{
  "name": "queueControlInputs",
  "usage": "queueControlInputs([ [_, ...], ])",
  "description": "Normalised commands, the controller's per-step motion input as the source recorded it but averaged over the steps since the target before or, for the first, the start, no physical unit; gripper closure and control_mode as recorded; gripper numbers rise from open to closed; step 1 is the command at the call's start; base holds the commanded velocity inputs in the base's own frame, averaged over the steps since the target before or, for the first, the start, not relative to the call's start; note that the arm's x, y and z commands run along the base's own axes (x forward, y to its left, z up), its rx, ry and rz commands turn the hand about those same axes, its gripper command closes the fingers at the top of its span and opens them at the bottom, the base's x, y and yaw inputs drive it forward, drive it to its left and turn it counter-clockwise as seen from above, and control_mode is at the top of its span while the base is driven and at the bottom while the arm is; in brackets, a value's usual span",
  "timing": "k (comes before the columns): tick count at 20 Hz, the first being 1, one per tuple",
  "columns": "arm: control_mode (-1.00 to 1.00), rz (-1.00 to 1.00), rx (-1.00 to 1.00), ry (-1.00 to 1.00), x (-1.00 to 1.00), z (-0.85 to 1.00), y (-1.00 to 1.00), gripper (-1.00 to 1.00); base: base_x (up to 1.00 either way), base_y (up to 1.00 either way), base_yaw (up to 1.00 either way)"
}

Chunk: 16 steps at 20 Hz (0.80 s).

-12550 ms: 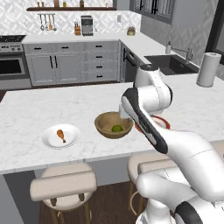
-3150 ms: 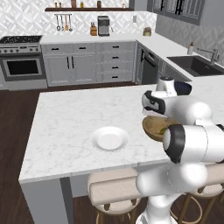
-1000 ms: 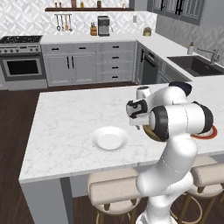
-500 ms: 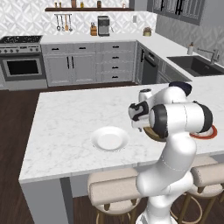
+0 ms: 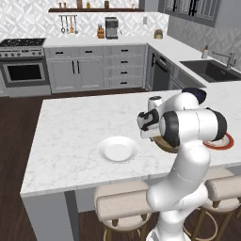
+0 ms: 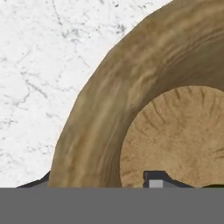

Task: Pick the chicken drumstick and lime from their plates and place them in the bowl. Then put the bowl in the fridge.

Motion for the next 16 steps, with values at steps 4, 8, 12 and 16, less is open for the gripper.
queueControlInputs([
  [4,-1.0,0.05,0.0,-0.04,0.0,0.0,0.0,1.0,0.0,0.0,0.0],
  [8,-1.0,0.06,0.0,-0.03,0.0,0.0,0.0,1.0,0.0,0.0,0.0],
  [12,-1.0,0.15,0.0,-0.01,-0.04,0.24,0.01,1.0,0.0,0.0,0.0],
  [16,-1.0,0.23,-0.04,0.0,-0.26,0.6,0.03,1.0,0.0,0.0,0.0],
])
